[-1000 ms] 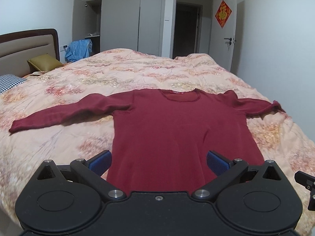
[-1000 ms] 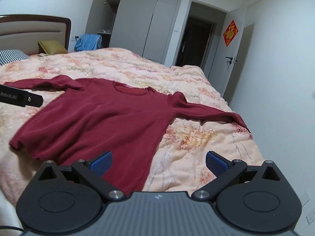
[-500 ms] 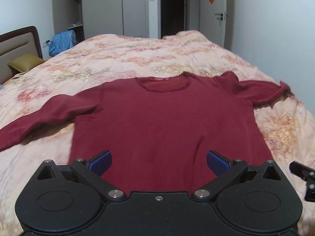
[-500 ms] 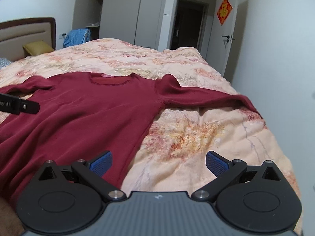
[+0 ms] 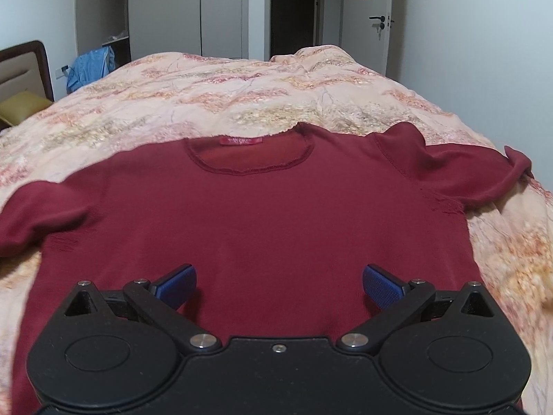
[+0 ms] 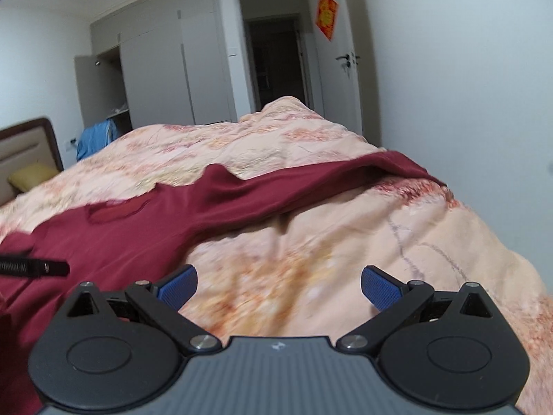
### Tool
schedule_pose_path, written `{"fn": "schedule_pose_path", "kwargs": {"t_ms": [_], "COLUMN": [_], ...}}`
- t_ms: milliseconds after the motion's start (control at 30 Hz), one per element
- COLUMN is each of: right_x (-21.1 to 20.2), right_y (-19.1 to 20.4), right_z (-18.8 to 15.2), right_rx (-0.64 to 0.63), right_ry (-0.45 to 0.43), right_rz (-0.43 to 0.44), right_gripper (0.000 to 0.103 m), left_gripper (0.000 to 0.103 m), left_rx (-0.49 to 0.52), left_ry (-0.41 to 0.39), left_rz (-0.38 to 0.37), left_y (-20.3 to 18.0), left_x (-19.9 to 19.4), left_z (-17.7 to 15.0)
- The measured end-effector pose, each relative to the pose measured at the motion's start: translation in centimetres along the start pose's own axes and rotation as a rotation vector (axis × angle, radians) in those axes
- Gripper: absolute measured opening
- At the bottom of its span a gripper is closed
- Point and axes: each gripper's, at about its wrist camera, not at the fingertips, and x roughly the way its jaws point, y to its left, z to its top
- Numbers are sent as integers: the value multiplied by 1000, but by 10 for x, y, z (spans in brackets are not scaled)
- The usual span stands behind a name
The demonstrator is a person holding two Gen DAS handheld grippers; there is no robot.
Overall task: Fold small clothes
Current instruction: 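Move both tools toward the red sweater, right tool toward its sleeve, then grasp the sweater sleeve cuff with the right gripper and lift it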
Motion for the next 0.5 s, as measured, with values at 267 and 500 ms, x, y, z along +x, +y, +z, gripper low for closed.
{"fn": "schedule_pose_path", "kwargs": {"t_ms": [267, 500], "right_x": [39, 87], "right_y": [-46, -93], "right_z": [22, 56], "right_rx": [69, 165], "right_ry": [55, 75], "right_rz": [-15, -32], "right_gripper": [103, 103], "left_gripper": [102, 103], "left_rx": [-25, -45], "left_ry": [-62, -70], "left_rz": [12, -6], "left_y": [2, 6], "left_x": [18, 21], "left_z": [-28, -32]}}
